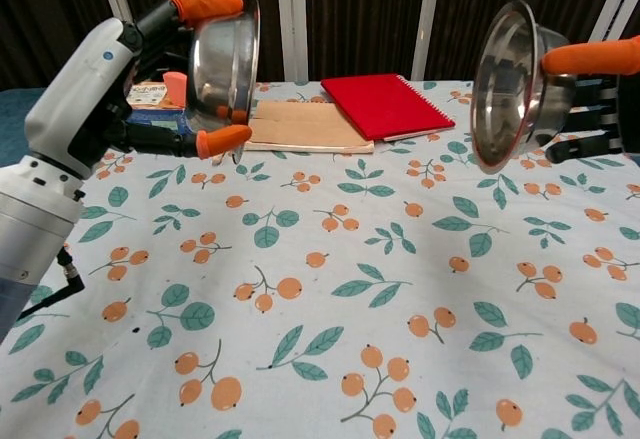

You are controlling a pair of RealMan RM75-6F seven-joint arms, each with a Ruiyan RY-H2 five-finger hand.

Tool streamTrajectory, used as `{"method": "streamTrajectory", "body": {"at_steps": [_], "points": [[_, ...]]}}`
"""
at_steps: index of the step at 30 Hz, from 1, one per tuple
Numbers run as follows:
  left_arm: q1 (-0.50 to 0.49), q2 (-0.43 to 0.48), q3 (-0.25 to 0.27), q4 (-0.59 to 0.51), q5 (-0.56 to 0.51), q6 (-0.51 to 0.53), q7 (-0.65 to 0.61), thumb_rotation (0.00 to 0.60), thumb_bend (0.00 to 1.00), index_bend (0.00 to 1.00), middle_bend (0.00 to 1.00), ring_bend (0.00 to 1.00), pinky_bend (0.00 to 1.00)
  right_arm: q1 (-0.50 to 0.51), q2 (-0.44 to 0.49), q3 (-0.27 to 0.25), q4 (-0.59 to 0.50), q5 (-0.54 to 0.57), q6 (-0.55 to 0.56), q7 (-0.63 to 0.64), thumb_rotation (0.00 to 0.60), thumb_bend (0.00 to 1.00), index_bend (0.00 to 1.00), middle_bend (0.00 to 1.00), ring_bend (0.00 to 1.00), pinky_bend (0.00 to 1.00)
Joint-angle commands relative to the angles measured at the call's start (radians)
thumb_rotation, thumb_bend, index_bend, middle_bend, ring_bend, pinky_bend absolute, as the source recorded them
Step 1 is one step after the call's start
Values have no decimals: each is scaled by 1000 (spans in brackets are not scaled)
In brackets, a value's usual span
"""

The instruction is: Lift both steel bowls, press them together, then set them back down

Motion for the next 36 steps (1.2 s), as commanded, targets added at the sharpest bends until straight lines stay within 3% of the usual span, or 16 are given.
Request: {"method": "streamTrajectory", "body": {"at_steps": [1,6,11,27,36], "points": [[-3,-13,10,3,4,-2,-4,600,334,466,600,464,723,21,-24,10,-23,37,-3,-30,600,407,832,750,627,544],[-9,-35,16,10,-1,-19,-8,600,334,466,600,464,722,63,-58,32,-36,110,-23,-85,600,406,832,750,627,544],[-66,-86,-26,28,-16,-63,10,600,332,466,599,464,721,94,-86,53,-50,202,-25,-141,600,409,832,750,627,544],[-61,-120,19,69,24,-8,-23,600,330,467,599,464,720,132,-150,59,-140,375,12,-330,600,409,832,750,627,544],[-104,-189,-1,157,14,-33,-58,600,330,466,599,464,717,139,-171,65,-178,460,41,-403,600,410,832,750,628,544]]}}
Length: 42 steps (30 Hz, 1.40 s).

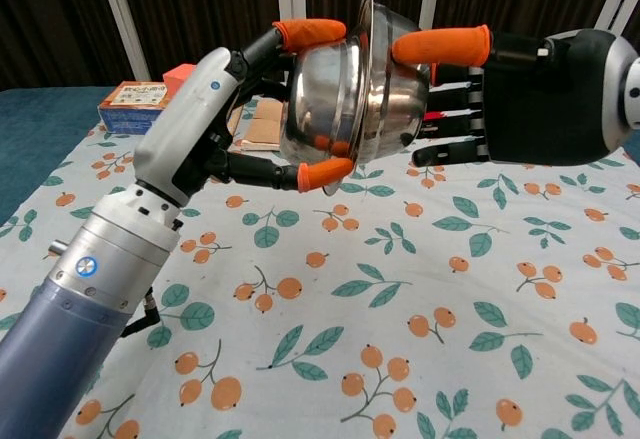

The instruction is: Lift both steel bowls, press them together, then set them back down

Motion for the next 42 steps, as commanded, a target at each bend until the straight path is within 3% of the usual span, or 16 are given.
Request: {"method": "streamTrajectory", "body": {"at_steps": [1,10,14,33,42], "points": [[-7,-21,4,30,1,1,-14,600,330,466,598,464,717,3,-6,5,-14,21,8,-24,600,409,832,750,627,544],[-9,-44,14,84,10,40,-30,600,330,466,598,464,715,-10,4,16,-39,53,23,-81,600,410,832,750,627,544],[-73,-59,-35,78,3,13,-3,600,329,466,598,464,715,-29,27,28,-43,53,26,-87,600,409,832,750,627,544],[-11,76,21,-87,42,104,60,600,329,466,599,464,715,-153,104,100,67,-63,-82,50,600,410,832,750,627,544],[-32,66,10,-71,30,64,85,600,329,466,599,464,715,-168,88,122,68,-104,-120,81,600,410,832,750,627,544]]}}
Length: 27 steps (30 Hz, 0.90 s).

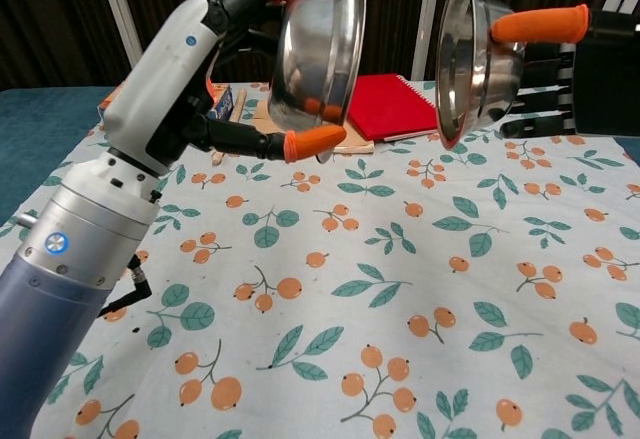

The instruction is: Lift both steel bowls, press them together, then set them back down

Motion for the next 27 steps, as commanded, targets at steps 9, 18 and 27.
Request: {"method": "streamTrajectory", "body": {"at_steps": [9,18,27], "points": [[-23,-61,4,78,6,-9,-3,600,329,466,598,464,713,13,-31,-6,-70,6,3,-49,600,412,832,750,627,544],[-52,-119,-4,130,2,-15,-47,600,329,465,599,464,713,36,-65,-28,-138,67,66,-135,600,412,832,750,627,531],[-26,-103,27,134,23,40,-75,600,329,467,600,464,713,36,-55,-24,-160,125,106,-173,600,412,832,750,627,531]]}}
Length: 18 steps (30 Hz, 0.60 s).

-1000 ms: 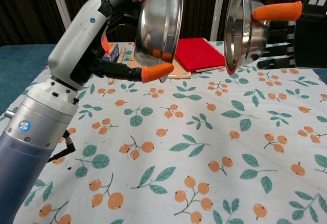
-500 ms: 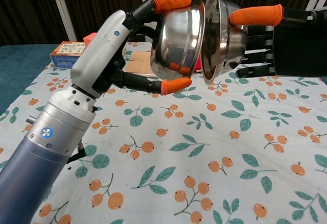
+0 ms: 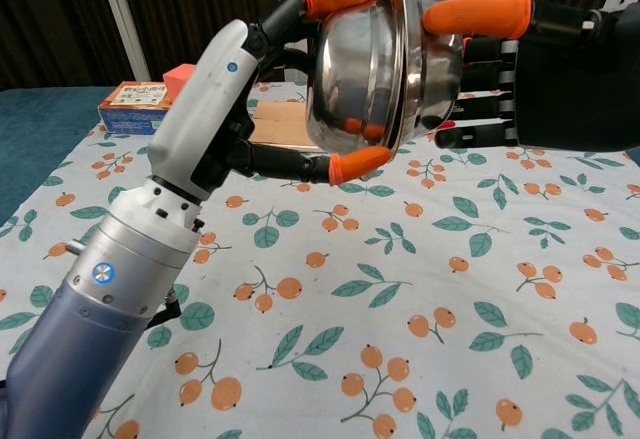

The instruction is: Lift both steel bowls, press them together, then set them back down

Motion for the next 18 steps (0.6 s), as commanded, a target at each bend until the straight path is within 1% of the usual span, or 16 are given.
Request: {"method": "streamTrajectory", "body": {"at_steps": [1,6,12,14,18], "points": [[6,8,7,-9,3,6,-3,600,329,467,600,464,713,-3,4,1,-2,6,3,-6,600,412,832,750,627,531],[28,46,32,-45,19,33,4,600,329,467,601,464,713,-24,28,11,7,-3,12,-9,600,412,832,750,627,531],[47,125,41,-109,26,43,46,600,329,467,600,464,713,-59,57,10,66,-39,39,-30,600,413,832,750,627,531],[59,168,42,-130,17,34,71,600,329,466,599,464,713,-66,61,-9,110,-65,62,-81,600,412,832,750,627,531],[71,255,40,-198,-2,-5,121,600,329,465,599,464,713,-62,45,-61,197,-116,123,-231,600,412,832,750,627,530]]}}
